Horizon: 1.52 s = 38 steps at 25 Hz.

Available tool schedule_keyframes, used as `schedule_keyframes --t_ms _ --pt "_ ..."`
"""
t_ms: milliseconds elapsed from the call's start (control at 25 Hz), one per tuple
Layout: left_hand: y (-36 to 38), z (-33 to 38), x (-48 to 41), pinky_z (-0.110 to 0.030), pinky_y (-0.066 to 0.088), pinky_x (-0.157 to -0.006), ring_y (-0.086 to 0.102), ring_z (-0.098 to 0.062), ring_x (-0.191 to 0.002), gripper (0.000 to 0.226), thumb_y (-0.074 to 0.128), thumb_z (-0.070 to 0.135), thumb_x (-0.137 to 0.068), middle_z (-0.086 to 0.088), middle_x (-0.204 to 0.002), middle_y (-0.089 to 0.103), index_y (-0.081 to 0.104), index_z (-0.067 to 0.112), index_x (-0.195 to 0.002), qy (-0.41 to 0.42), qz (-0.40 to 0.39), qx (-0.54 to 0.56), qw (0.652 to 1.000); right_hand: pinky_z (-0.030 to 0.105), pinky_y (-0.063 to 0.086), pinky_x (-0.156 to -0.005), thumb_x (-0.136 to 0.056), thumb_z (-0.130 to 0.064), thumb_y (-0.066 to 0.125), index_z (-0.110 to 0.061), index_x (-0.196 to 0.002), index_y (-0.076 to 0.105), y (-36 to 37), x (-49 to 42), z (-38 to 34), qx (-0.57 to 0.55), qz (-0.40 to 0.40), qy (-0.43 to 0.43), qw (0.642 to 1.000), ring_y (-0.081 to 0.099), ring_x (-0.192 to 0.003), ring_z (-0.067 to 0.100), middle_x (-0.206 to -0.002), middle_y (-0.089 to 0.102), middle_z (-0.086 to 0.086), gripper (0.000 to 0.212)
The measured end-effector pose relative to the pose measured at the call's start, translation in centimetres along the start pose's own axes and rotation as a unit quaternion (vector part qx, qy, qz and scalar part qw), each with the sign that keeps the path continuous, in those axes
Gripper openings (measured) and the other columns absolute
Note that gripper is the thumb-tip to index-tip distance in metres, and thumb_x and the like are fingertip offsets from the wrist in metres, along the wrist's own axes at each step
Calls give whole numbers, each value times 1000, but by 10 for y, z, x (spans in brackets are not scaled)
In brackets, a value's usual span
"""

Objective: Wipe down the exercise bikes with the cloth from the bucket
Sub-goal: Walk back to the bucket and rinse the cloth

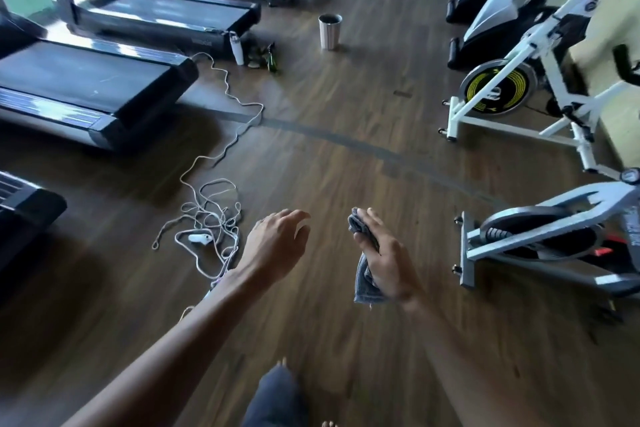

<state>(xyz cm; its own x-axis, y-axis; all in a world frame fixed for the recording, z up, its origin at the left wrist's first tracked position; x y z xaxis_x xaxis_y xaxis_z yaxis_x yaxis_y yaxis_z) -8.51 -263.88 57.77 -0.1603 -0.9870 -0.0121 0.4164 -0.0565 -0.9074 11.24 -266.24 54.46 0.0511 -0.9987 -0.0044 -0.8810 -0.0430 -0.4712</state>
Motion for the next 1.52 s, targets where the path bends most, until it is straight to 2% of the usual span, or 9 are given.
schedule_keyframes --t_ms 360,640,800,880,1120,1520 --pt "-21 -93 -309 -33 44 -93 59 -23 -116 29 51 33 -98 5 -125 65 63 29 -124 25 -30 8 999 13 18 -115 -102 -24 55 -24 -146 48 25 -306 6 25 34 36 998 26 -148 6 -159 35 3 45" --pt "-30 -113 -545 -33 43 -92 59 -23 -115 28 50 33 -99 6 -126 65 63 28 -123 68 -62 0 996 15 19 -116 -102 -21 54 -20 -147 47 0 -527 19 23 84 54 995 26 -148 6 -160 34 3 46" --pt "-21 -119 -699 -34 44 -89 61 -25 -111 25 51 31 -99 4 -121 67 66 25 -118 74 -56 -6 996 0 15 -108 -103 -21 53 -22 -147 46 -18 -675 43 14 80 52 995 24 -148 4 -160 33 1 45" --pt "-21 -124 -779 -35 45 -89 62 -25 -110 25 52 30 -98 4 -120 68 66 25 -118 66 -47 -4 997 -3 13 -106 -103 -23 53 -23 -147 45 -30 -756 50 8 68 52 996 23 -148 2 -160 32 0 45" --pt "-42 -141 -985 -37 48 -90 63 -26 -107 20 53 29 -97 1 -112 70 68 25 -109 39 -39 8 998 -1 13 -108 -103 -19 53 -21 -147 46 -61 -976 43 5 47 35 998 22 -147 2 -159 33 2 45" --pt "-58 -199 -1352 -33 46 -92 60 -22 -116 30 52 35 -99 6 -126 66 65 27 -124 58 -39 18 997 2 16 -111 -103 -20 52 -17 -145 48 -59 -1328 55 8 67 39 997 25 -147 3 -148 37 -12 43"
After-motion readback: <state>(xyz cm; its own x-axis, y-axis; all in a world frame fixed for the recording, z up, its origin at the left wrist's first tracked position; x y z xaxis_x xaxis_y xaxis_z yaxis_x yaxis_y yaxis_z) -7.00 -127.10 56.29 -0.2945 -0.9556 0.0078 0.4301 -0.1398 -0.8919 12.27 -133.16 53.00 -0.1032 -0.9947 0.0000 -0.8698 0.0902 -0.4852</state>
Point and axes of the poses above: each hand's wrist, its own x-axis away from the middle knuckle, its own y-axis out of the palm, z = x × y, the point moved 4 cm from there along -x, towards the middle knuckle
